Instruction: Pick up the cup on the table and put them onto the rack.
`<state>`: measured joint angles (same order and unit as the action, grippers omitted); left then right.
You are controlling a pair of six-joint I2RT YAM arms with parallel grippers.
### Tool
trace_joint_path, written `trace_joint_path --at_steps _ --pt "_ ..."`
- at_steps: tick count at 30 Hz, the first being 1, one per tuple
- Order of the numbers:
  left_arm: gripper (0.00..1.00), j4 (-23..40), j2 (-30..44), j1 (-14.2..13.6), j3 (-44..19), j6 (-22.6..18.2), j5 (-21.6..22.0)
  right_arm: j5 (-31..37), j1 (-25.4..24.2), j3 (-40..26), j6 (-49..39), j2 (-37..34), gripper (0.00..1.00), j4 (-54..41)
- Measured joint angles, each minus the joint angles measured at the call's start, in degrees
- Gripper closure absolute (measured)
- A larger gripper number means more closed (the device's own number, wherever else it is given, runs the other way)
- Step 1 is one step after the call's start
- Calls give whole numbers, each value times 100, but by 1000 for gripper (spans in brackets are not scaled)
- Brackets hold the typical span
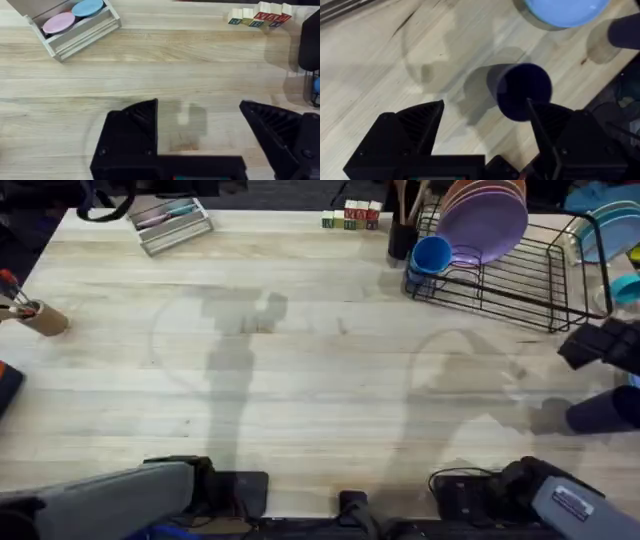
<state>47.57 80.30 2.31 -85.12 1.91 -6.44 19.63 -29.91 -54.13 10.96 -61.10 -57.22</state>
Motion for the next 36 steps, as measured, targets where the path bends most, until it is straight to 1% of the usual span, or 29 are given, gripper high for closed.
trace_joint_path --at_steps 6,11,19,25,27,28,30,33,34,36 --pt "7 0 -1 0 0 0 0 -139 0 0 -2 -549 6 142" --pt "8 0 1 0 0 0 0 -153 0 0 -2 -847 6 177" --pt "7 0 -1 0 0 0 0 -153 0 18 -2 -1099 6 234" --pt "7 -2 1 0 0 0 0 -159 0 33 -3 -1124 7 236" --pt "8 0 -1 0 0 0 2 -168 0 33 -4 -1124 99 233" --pt "7 0 -1 0 0 0 2 -170 0 33 -13 -1124 168 232" --pt "7 0 1 0 0 0 0 -166 0 33 -32 -1124 406 209" --pt "7 0 1 0 0 0 0 -170 0 33 -24 -1124 830 170" --pt "7 0 0 0 0 0 1 -171 0 33 -9 -1124 933 150" --pt "7 0 -1 0 0 0 2 -146 0 33 -9 -1124 967 92"
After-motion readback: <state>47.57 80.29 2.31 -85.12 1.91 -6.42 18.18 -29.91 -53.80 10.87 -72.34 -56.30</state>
